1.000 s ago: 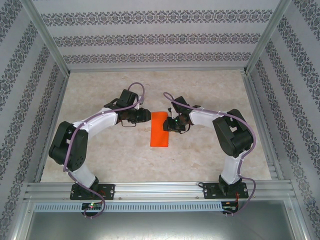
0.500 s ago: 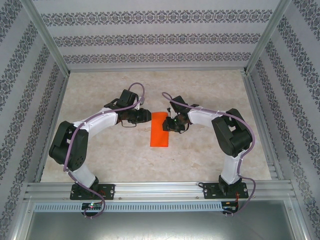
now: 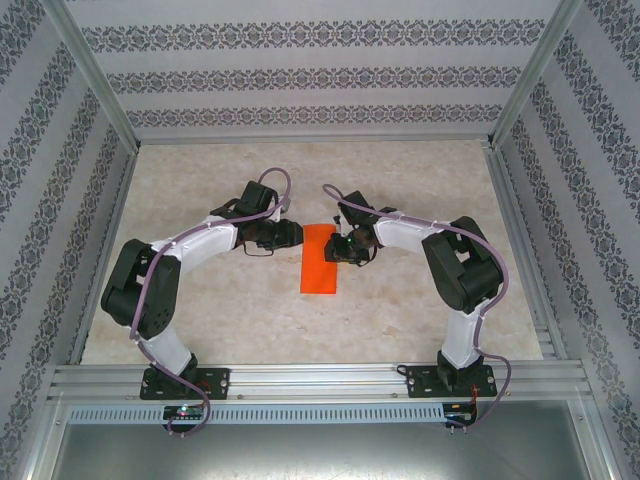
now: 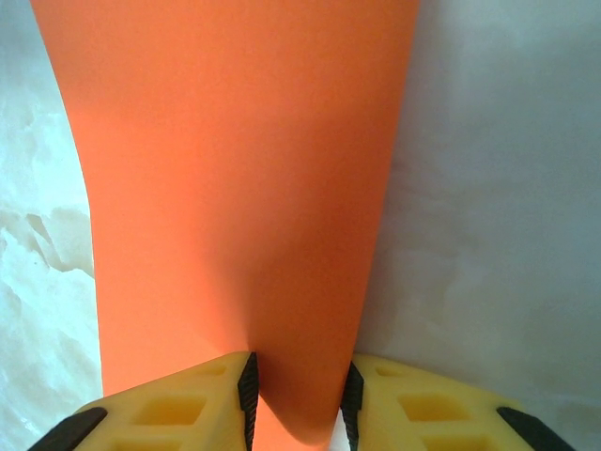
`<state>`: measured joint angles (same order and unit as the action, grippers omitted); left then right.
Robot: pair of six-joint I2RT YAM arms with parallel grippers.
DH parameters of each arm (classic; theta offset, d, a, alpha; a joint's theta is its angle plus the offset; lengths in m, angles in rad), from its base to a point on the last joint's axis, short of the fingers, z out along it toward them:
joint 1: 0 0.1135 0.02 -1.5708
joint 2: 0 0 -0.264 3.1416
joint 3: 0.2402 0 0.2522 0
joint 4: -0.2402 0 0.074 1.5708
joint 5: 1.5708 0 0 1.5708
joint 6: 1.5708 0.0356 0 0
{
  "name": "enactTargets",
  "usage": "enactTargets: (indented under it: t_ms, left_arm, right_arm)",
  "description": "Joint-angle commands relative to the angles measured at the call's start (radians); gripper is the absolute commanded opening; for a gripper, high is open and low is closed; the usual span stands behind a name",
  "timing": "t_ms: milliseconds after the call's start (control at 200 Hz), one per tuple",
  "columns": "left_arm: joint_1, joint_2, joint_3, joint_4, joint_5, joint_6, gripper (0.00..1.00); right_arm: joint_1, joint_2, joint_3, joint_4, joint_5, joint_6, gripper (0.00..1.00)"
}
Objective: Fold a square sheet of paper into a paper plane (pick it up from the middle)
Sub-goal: Hold the square sheet of paper at the center of the table.
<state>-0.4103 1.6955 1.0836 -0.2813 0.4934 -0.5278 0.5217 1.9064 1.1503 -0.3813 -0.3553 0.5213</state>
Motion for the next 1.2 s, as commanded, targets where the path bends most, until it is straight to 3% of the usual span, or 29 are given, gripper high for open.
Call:
enactTargets:
  t_ms: [0,1194]
  left_arm:
    - [0.006,0.012,-0.015,0.024,0.014,-0.006,0.4]
    - [-0.05,0.103,0.016,0.065,0.05,-0.037,0.37]
  right_arm:
    - [0.002,0.054,-0.007,-0.051,0.093,0.012,0.34]
    - [0.014,0.071,0.011,-0.079,0.121,0.004,0.34]
